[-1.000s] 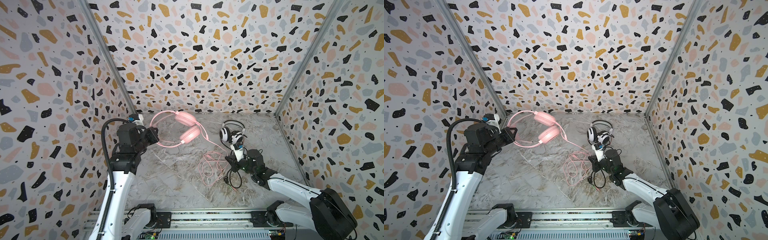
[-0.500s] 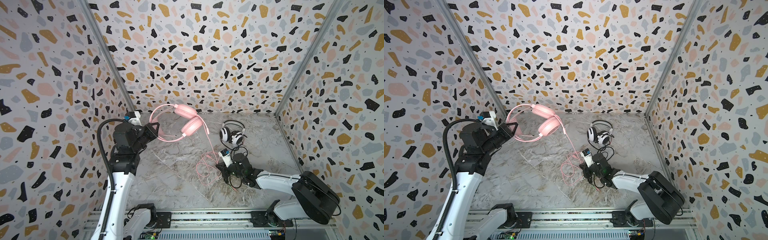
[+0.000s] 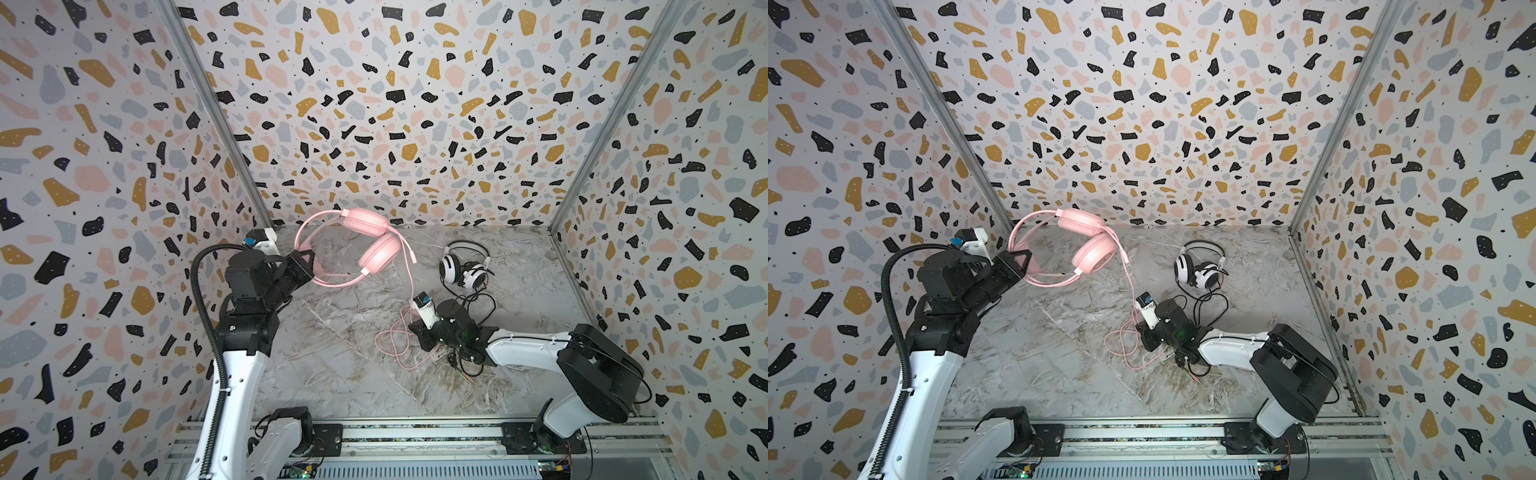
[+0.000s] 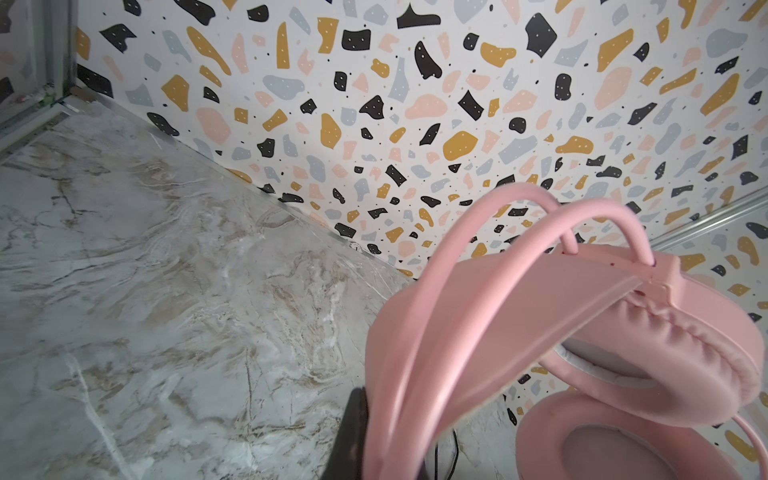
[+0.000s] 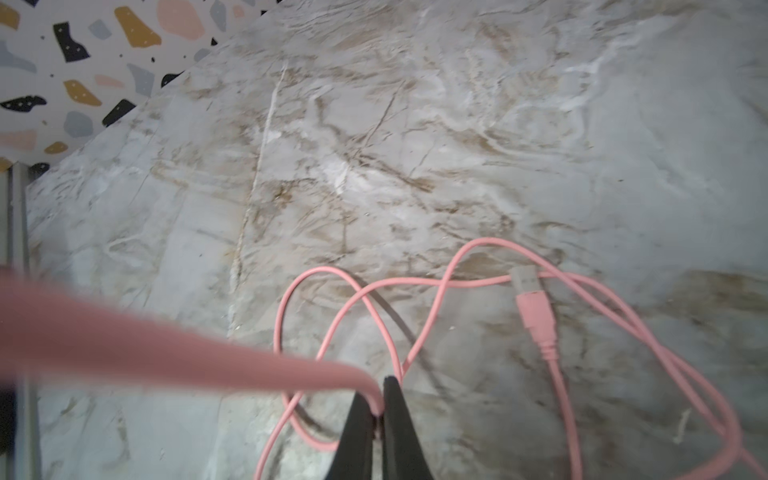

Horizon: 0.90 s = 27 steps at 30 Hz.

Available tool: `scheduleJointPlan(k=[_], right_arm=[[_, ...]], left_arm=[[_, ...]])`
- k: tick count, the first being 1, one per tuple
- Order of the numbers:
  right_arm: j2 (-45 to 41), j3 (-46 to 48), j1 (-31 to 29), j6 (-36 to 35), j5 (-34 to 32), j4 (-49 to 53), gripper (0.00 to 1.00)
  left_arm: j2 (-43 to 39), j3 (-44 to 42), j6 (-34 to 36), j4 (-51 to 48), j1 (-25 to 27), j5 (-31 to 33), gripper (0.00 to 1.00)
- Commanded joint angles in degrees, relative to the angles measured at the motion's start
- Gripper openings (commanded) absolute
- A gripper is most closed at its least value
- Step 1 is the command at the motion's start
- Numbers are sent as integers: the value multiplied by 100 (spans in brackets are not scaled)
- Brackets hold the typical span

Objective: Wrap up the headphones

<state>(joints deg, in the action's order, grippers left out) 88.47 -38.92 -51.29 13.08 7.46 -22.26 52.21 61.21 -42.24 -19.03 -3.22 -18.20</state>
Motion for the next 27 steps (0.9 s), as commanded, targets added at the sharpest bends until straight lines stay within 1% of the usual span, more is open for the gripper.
scheduleJointPlan(k=[1, 3, 7, 12, 17, 19, 21, 23, 25, 27], right_arm=[[-474, 180, -192, 73, -470, 337, 1], [-630, 136, -454, 38, -828, 592, 1], [-865, -216, -962, -202, -1504, 1273, 2], [-962, -1100, -1477, -719, -2164, 2476, 2], [-1006, -1991, -1748, -1314, -2505, 3601, 2], [-1048, -2370, -1773, -1546, -2531, 4024, 3], [-1098, -2710, -1771, -1806, -2584, 4330, 3], [-1170, -3023, -1767, -2064, -2758, 4543, 2], [-1283, -3266, -1735, -2362, -3082, 4584, 2], [-1364, -3514, -1562, -2587, -3077, 4627, 2]], left_arm=[[-95, -122, -786, 1031, -29, 422, 0], [-56, -188, -1121, 1220, -28, 686, 0], [-33, -276, -1384, 1365, 1, 1582, 0], [154, -217, -1137, 1125, 225, 2734, 0], [505, -303, -753, 1055, 778, 3511, 0], [704, -303, -494, 1051, 1088, 3722, 0], [870, -242, -252, 1029, 1370, 3761, 0], [1063, -114, 31, 952, 1631, 3740, 0], [1243, 66, 441, 808, 1926, 3686, 0], [1350, 191, 844, 710, 2136, 3530, 0]])
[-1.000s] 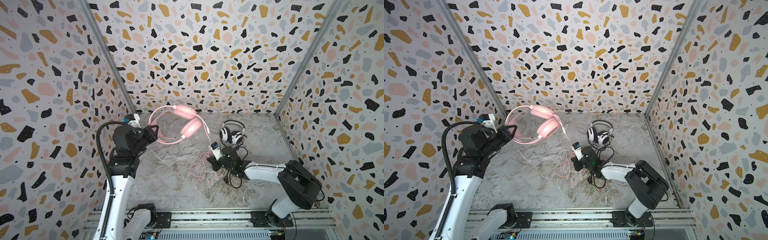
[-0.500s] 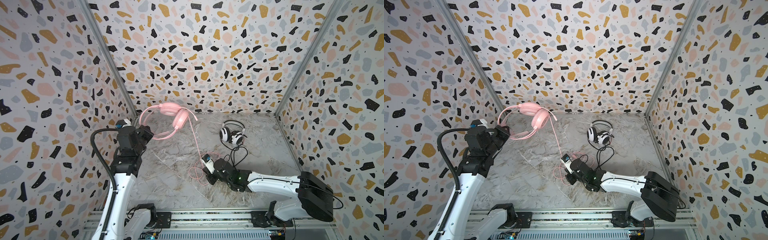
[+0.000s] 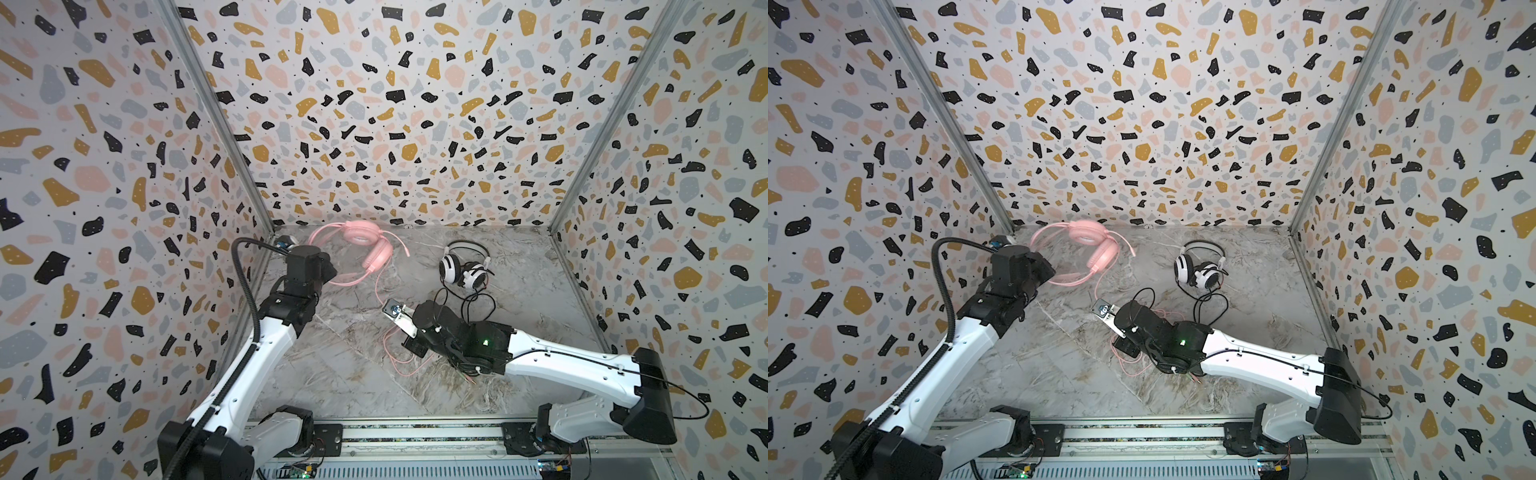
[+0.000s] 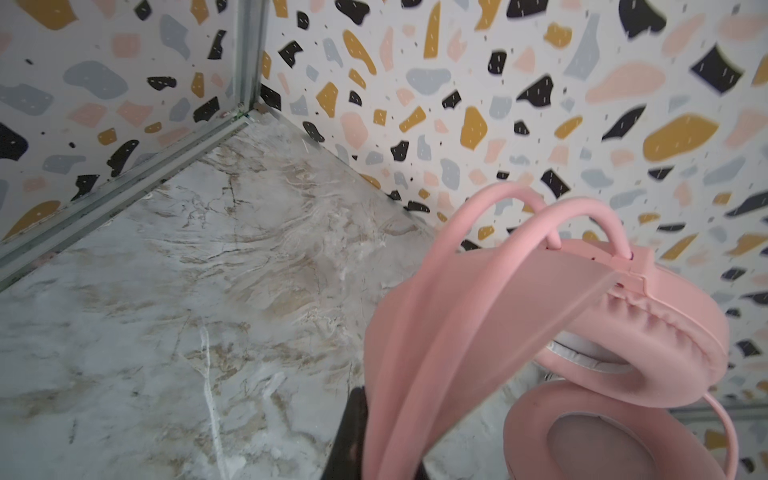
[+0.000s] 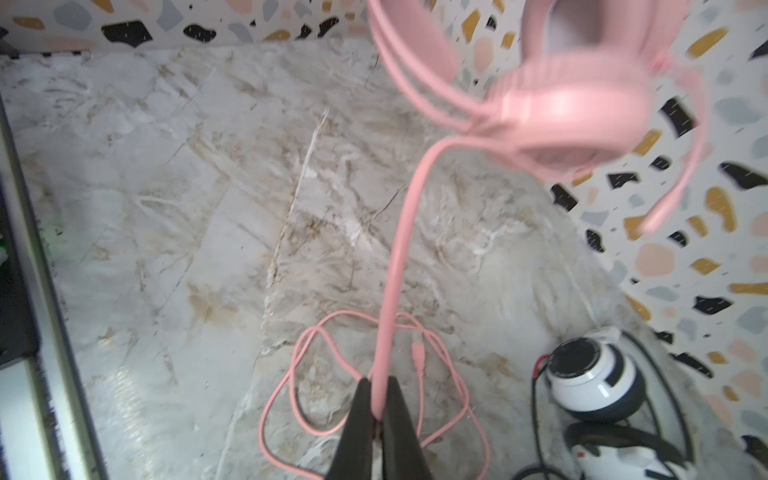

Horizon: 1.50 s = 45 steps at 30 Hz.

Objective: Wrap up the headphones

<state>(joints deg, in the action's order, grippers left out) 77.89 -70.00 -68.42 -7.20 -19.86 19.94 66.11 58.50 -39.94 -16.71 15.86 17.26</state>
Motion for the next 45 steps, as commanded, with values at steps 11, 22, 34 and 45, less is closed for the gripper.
scheduleJointPlan(k=[11, 22, 34, 45], right_arm=[[-514, -1262, 1792, -907, 481, 878, 2], [-1018, -722, 1956, -336, 1274, 1168, 4], [-1266, -335, 2382, -241, 605, 975, 4], [-760, -573, 2474, -856, 1061, -112, 4]], left_arm=[[-214, 565, 2302, 325, 503, -1760, 0], [-812, 641, 2373, 508, 489, -519, 0], [-850, 842, 2329, 648, 490, -1330, 0], [-639, 1105, 2644, 160, 495, -2661, 0]])
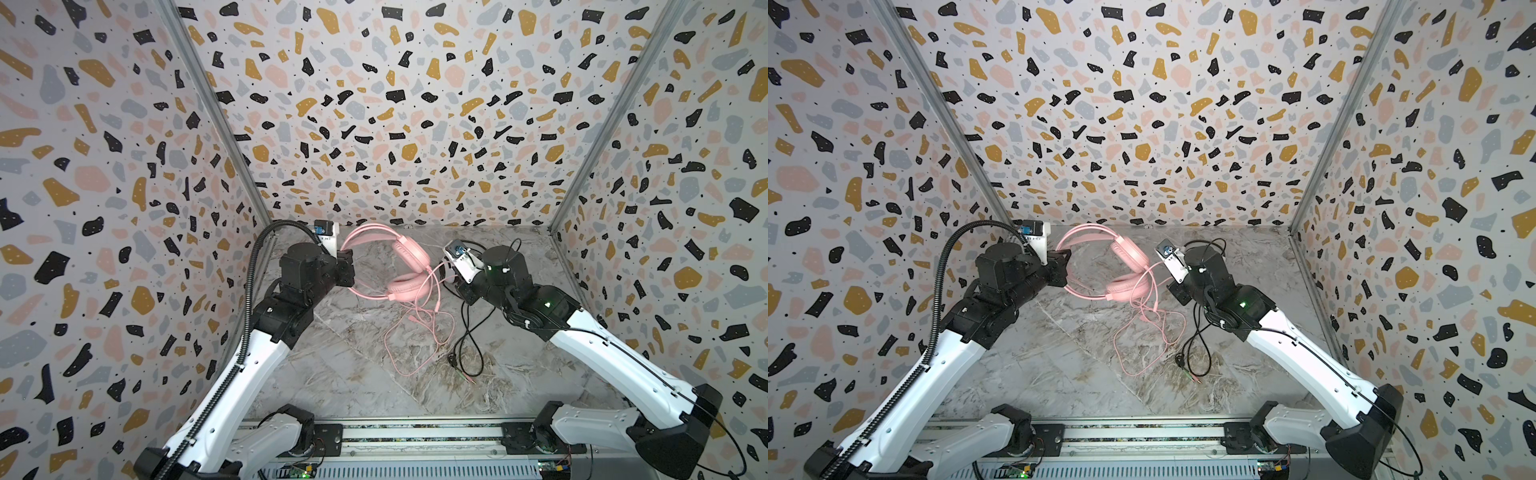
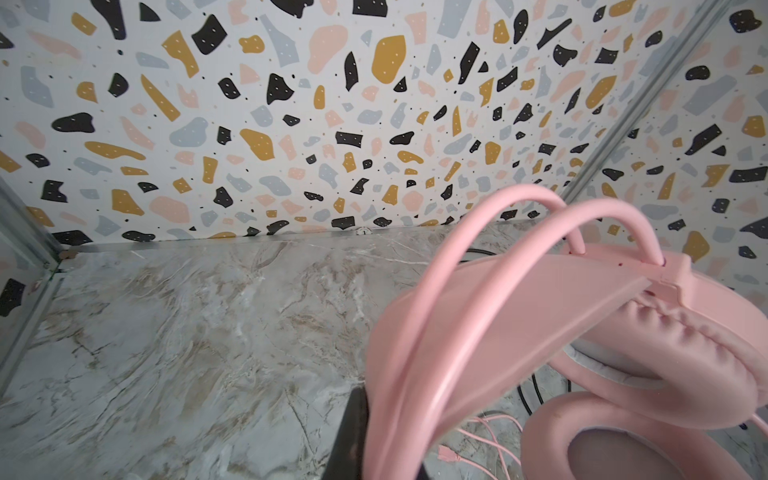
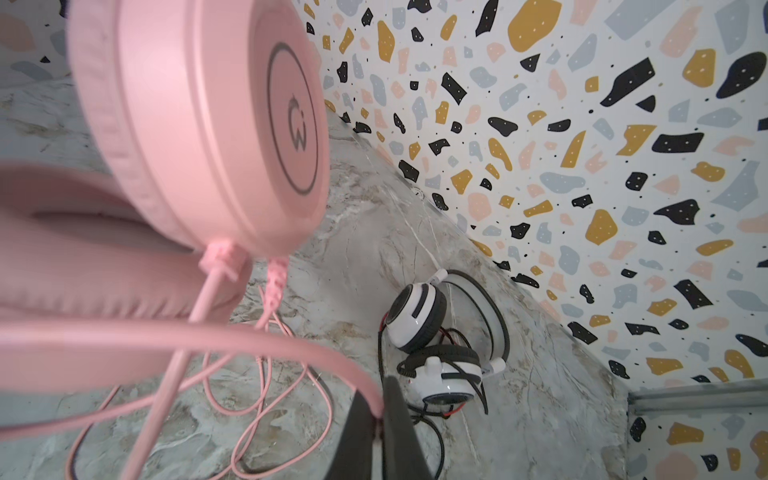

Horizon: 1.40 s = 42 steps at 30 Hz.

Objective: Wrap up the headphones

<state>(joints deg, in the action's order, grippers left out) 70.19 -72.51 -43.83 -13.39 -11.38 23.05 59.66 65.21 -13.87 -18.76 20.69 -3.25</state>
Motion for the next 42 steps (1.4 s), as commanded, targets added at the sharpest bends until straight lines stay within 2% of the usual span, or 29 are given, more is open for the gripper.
scheduleJointPlan(k=[1, 9, 16, 19, 23, 29, 34, 36, 38, 42], right_arm=[[66, -393, 15, -258, 265, -444, 4], [323, -812, 17, -452, 578, -503, 3], [408, -976, 15, -465, 819, -642, 3], [489, -902, 73, -472, 1024, -754, 4], [574, -755, 307, -372, 1693, -954, 4], [561, -515, 568, -293, 2099, -1064, 5], [567, -310, 730, -210, 2354, -1082, 7], [534, -242, 734, -139, 2539, -1160, 10], [453, -84, 751, -13, 2764, -1376, 16], [305, 206, 842, 220, 3210, -1726, 41]], left_arm=[[35, 472, 47, 324, 6, -706, 0], [122, 406, 49, 392, 8, -1665, 0], [259, 302, 78, 349, 24, -2200, 0], [196, 188, -159, 699, 32, -2675, 0], [221, 150, -235, 839, 37, -3160, 0], [172, 152, -130, 764, 33, -3431, 0], [97, 117, -417, 1153, 33, -3763, 0], [90, 41, -662, 1479, 33, -3916, 0], [99, 7, -799, 1662, 33, -3923, 0], [77, 17, -830, 1701, 39, -3938, 0]])
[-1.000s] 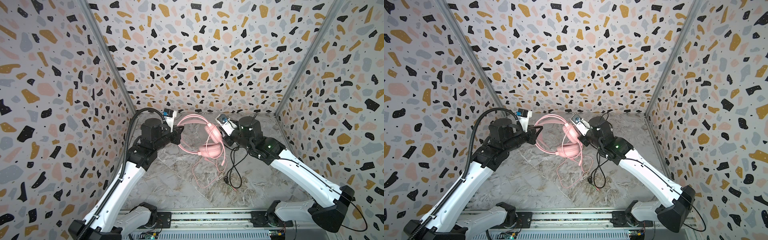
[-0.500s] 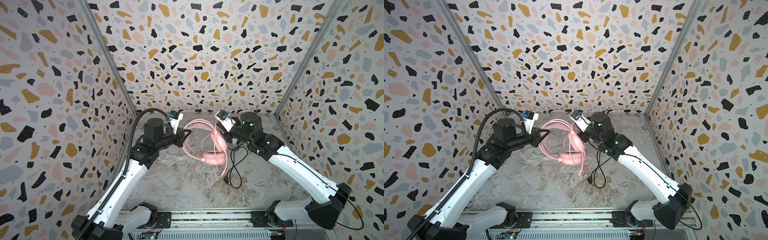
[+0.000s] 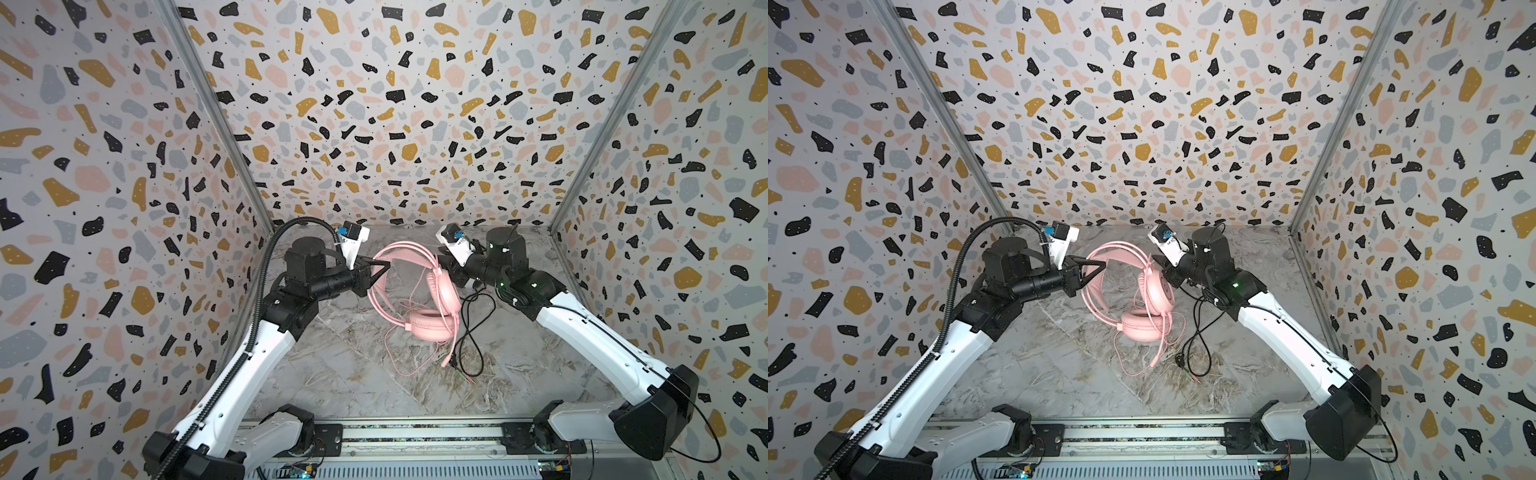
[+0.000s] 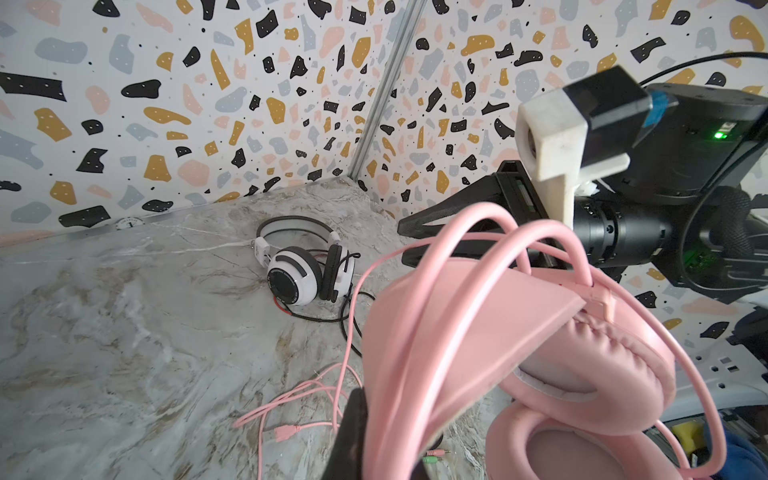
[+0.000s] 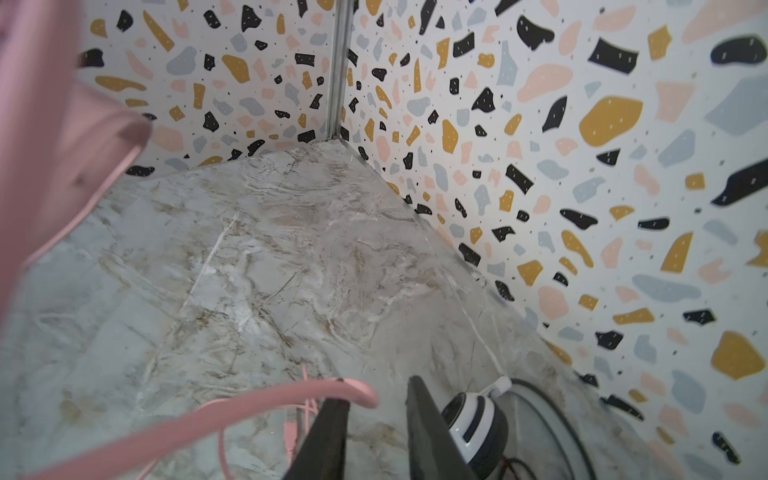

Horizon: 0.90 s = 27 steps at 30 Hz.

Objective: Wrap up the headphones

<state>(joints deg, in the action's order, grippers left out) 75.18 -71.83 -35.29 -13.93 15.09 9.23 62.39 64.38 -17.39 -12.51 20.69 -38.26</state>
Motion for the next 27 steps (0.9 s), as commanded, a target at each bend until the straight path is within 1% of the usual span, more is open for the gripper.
scheduleJointPlan(k=[1, 6, 9, 11, 14, 18, 20, 21, 23, 25, 27], right_arm=[[-228, 196, 17, 314, 662, -384, 44], [-494, 655, 344, 684, 1269, -799, 54], [-629, 854, 565, 827, 1555, -875, 57], [-750, 996, 702, 853, 1630, -876, 60], [-867, 1198, 896, 1053, 1703, -1047, 63], [-880, 1489, 1068, 1417, 2024, -1414, 67], [-914, 1740, 1083, 1583, 2024, -1712, 71], [-928, 1898, 1120, 1688, 2032, -1920, 74], [-915, 2234, 1208, 1958, 2091, -2362, 75], [-891, 2671, 1279, 2289, 2195, -2932, 78], [-827, 3129, 1310, 2638, 2230, -3680, 81]], left_arm=[[-205, 102, -472, 1074, 38, -428, 0], [-142, 128, -355, 988, -13, -295, 0], [-28, 94, -340, 1000, -143, -318, 0], [42, -25, -535, 1274, -306, -397, 0], [93, -288, -1129, 2000, -519, -548, 0], [81, -282, -1276, 2161, -567, -486, 0], [46, -287, -1394, 2293, -571, -397, 0], [30, -247, -1407, 2214, -582, -263, 0], [25, -93, -1344, 1930, -626, -47, 0], [50, 88, -1299, 1687, -676, 99, 0], [66, 196, -1425, 1668, -689, 216, 0]])
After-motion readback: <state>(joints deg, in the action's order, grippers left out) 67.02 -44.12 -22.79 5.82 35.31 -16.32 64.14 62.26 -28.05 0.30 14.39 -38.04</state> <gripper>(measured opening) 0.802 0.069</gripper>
